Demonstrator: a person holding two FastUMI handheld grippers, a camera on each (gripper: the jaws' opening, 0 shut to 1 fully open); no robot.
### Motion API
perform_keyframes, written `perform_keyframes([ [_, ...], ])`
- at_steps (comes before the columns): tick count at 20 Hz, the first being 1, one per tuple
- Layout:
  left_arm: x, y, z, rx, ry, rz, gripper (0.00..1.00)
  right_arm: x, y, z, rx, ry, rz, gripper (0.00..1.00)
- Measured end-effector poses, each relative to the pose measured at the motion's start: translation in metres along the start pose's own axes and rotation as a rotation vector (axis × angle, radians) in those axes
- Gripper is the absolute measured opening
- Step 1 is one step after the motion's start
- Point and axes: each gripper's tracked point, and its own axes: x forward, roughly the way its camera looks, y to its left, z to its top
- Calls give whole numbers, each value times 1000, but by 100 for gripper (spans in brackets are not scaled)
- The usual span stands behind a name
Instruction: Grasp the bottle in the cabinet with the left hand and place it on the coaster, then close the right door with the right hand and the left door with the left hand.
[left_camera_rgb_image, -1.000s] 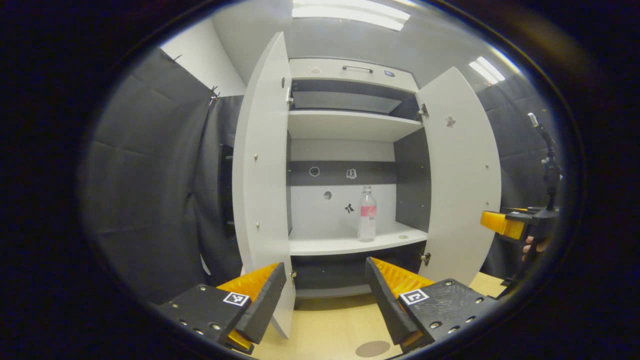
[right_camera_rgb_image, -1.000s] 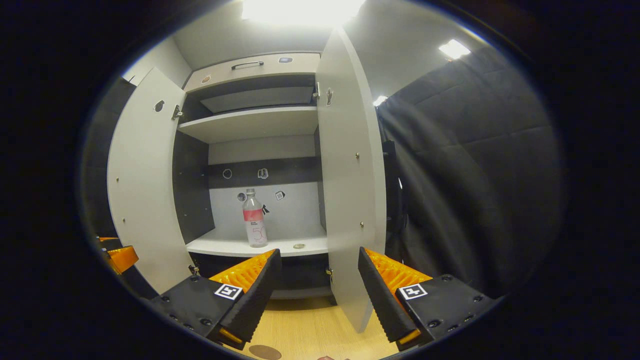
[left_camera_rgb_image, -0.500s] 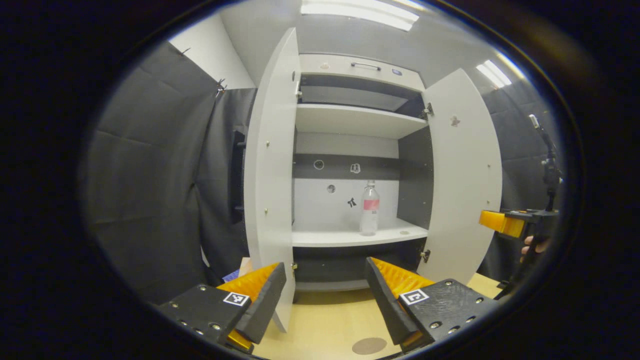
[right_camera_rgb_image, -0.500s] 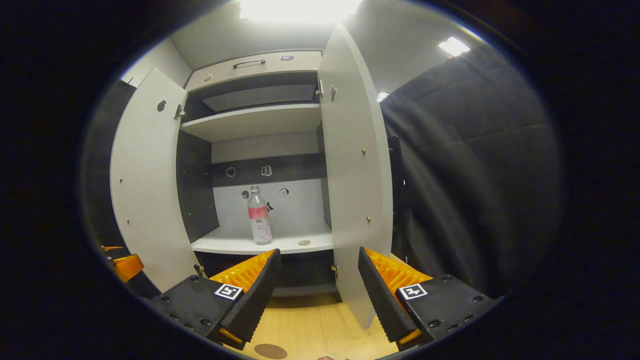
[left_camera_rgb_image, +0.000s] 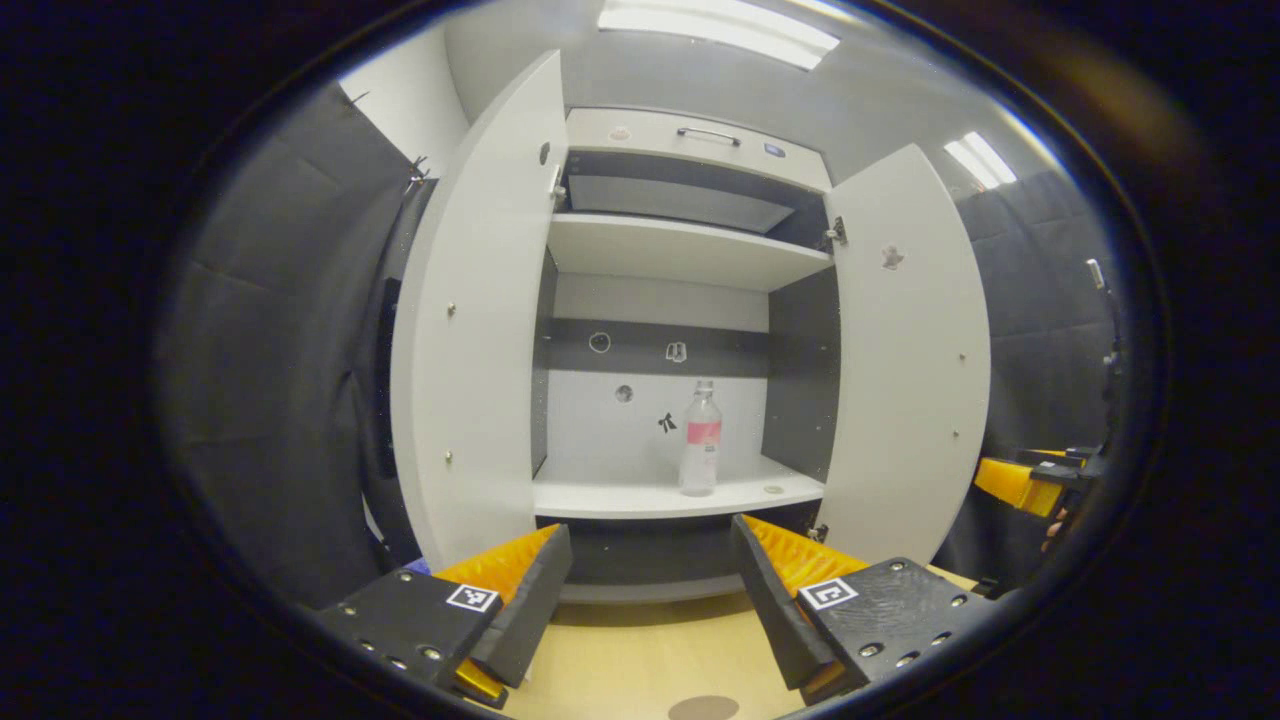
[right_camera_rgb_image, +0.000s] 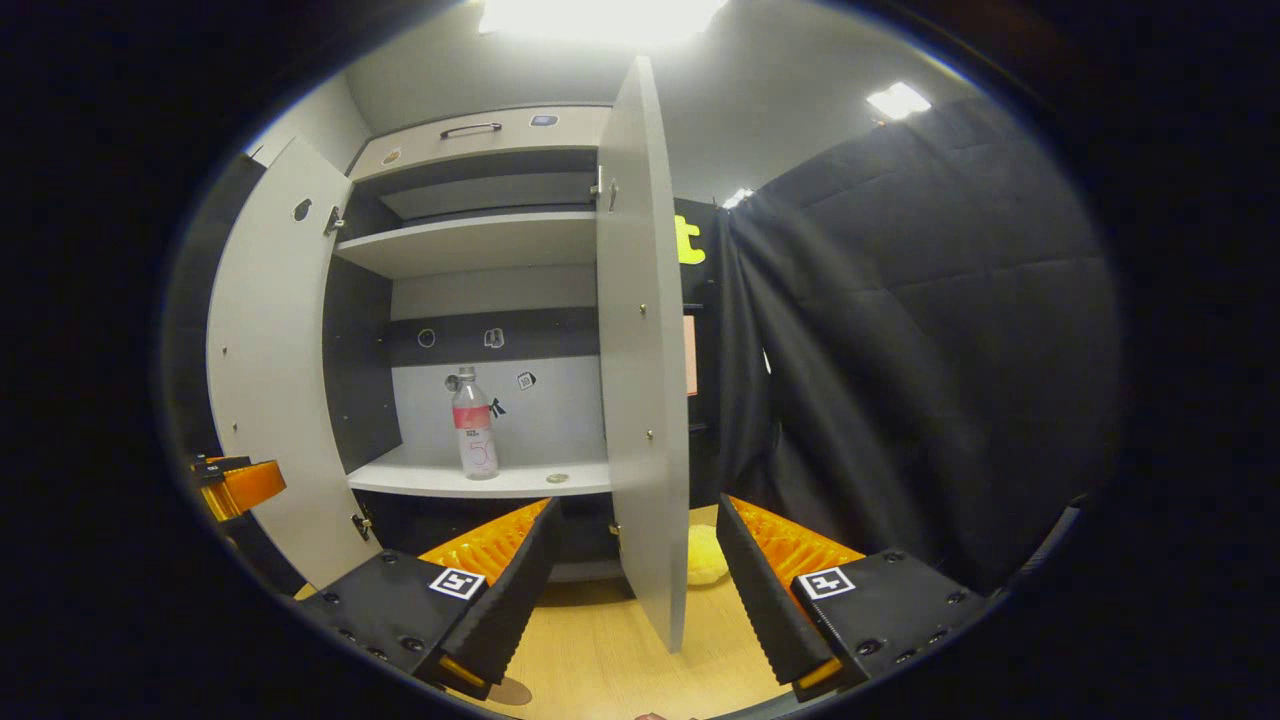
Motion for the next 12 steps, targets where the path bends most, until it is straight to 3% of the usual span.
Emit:
perform_keyframes([
  [4,36,-20,2,-23,20,-32,93,-3,-35,2,-20,-6,-42,98],
  [12,136,-52,20,24,2,-53,93,19,-132,9,74,17,-245,98],
])
